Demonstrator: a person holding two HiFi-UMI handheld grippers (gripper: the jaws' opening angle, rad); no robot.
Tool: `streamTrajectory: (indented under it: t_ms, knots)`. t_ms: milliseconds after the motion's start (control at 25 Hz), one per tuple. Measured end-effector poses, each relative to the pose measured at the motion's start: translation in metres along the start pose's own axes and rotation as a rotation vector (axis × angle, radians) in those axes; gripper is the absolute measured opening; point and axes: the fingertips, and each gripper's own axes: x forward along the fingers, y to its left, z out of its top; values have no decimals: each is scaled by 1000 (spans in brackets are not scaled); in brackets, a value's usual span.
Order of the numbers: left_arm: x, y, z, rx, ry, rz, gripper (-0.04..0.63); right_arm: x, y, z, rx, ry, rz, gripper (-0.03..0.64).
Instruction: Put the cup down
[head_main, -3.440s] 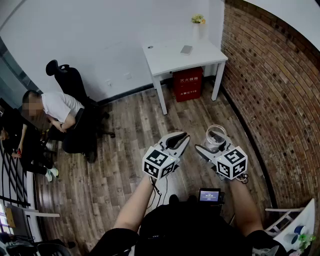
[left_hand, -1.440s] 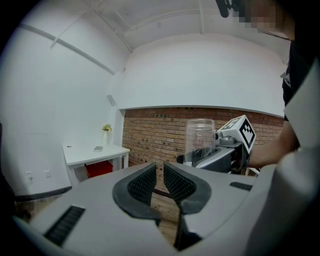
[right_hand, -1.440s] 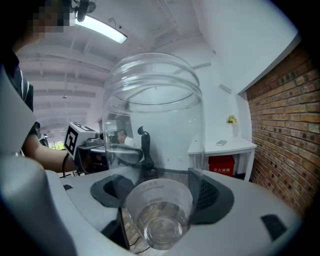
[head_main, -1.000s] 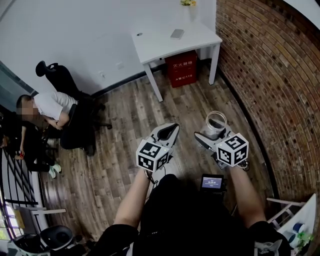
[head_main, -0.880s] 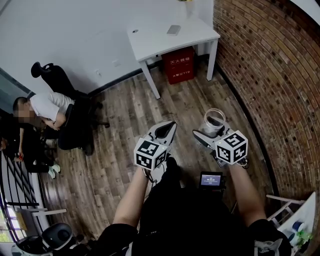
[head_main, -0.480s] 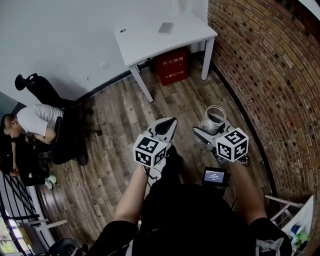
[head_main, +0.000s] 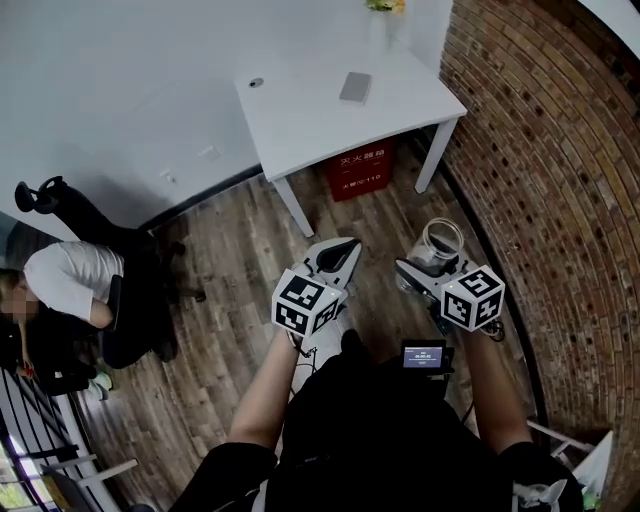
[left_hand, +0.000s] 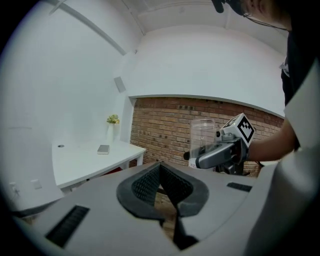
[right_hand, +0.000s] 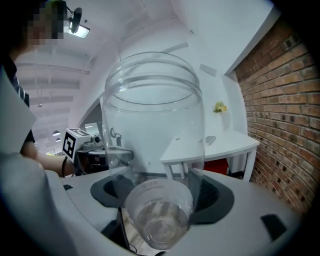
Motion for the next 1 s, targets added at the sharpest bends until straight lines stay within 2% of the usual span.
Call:
streamTrajectory:
  t_ms: [360, 600, 760, 1000]
  knots:
    - [54, 69, 7, -15, 35, -17, 8, 66, -56, 28, 29, 12, -4, 364]
    - [117, 122, 19, 11, 47, 2, 8, 126, -120, 57, 22, -3, 37, 364]
    - [163, 168, 46, 2, 12, -13, 8, 177, -169, 90, 15, -5, 72, 364]
    - [227, 241, 89, -35, -3, 51, 8, 230, -237, 139, 16, 5, 127, 364]
